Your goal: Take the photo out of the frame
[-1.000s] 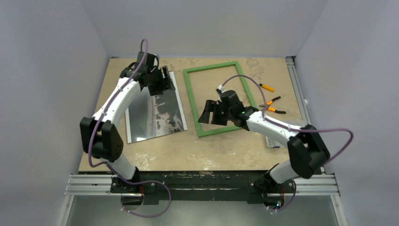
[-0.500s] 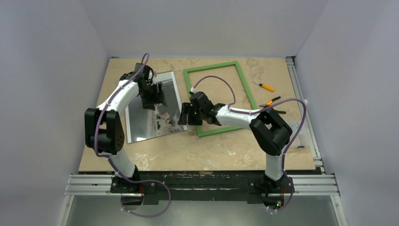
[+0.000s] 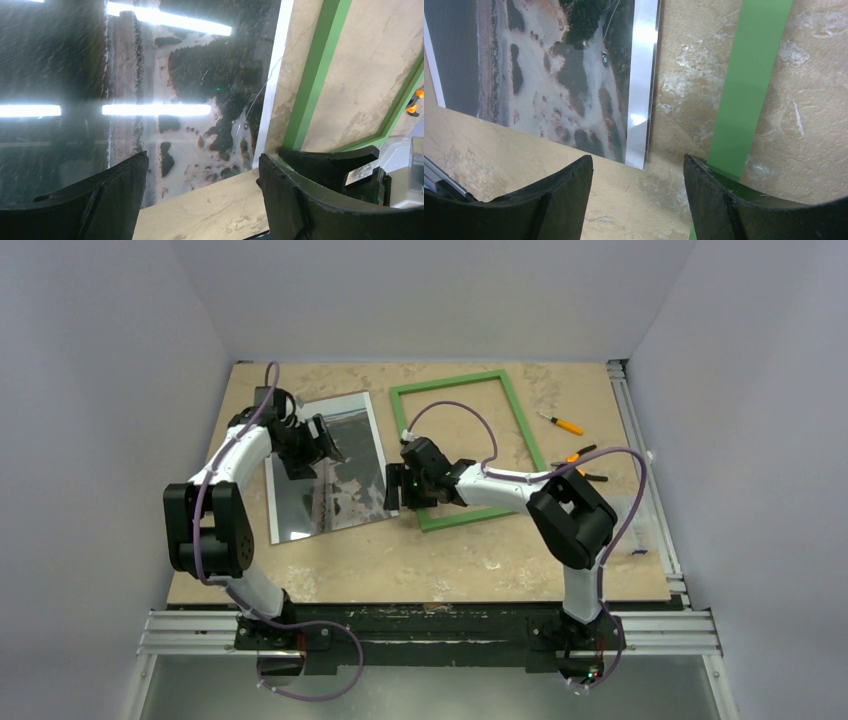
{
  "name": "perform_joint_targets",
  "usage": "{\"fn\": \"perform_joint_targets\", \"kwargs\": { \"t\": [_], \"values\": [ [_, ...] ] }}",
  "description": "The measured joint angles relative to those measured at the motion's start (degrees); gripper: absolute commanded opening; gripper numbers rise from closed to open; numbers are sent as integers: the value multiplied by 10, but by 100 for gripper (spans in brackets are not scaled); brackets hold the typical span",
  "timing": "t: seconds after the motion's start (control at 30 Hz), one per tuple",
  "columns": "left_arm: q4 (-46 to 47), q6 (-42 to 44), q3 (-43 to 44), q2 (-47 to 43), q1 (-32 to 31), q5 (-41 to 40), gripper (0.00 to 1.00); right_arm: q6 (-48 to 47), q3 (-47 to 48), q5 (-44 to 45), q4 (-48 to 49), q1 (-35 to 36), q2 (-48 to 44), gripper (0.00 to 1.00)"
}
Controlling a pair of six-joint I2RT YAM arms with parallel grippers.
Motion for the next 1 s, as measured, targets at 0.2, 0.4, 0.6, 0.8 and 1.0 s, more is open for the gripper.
{"fn": "perform_joint_targets", "kwargs": {
  "t": [0.2,0.4,0.6,0.8,1.0],
  "values": [
    [23,-8,-8,19,0,14,79,-9,9,-2,5,0,12,67],
    [29,-8,-9,47,0,15,80,-12,27,-7,14,0,32,66],
    [26,-7,-9,56,0,8,79,-9,38,-24,30,-8,44,65],
    [25,-7,-9,57,0,6,79,7,21,-57,66,-22,44,62],
    [25,-7,-8,61,0,6,80,26,3,-97,100,-38,44,59]
  ]
}}
